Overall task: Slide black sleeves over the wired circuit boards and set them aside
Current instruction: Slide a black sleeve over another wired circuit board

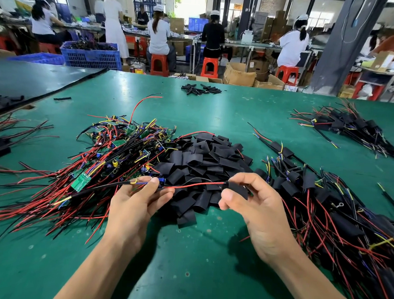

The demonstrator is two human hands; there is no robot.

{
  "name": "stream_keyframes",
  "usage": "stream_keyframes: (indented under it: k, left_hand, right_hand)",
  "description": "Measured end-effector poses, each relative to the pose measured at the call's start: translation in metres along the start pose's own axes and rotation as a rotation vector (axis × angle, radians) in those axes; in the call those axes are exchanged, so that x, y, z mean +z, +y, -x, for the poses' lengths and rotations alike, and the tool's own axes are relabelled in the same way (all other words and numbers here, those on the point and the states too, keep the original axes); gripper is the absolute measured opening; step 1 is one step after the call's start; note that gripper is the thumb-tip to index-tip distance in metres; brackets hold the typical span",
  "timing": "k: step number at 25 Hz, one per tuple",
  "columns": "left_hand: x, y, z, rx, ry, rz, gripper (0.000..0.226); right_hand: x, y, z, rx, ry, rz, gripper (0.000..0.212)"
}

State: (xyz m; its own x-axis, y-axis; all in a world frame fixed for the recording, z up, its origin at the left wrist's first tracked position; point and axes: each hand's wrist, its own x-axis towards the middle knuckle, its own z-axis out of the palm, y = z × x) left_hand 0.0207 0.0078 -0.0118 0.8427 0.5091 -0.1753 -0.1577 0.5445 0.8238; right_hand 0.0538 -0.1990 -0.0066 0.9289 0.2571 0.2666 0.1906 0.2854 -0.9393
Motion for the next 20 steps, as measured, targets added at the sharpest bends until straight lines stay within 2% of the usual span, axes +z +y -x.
stream_keyframes:
  k: [8, 15, 20]
  left_hand:
    - [0.0024, 0.0001, 0.0040, 0.076, -0.012, -0.036, 0.010]
    - [0.0005, 0.0007, 0.0028, 0.136, -0.028, -0.020, 0.014]
    - [-0.0013, -0.0020, 0.0021, 0.200, -0.034, -0.059, 0.018]
  right_hand:
    - [-0.0008, 0.0004, 0.0003, -0.015, 0.003, 0.009, 0.029]
    - [-0.0014, -0.0010, 0.0002, -0.054, 0.168, 0.103, 0.034]
    - [-0.0002, -0.0013, 0.0009, -0.087, 0.158, 0.111, 0.032]
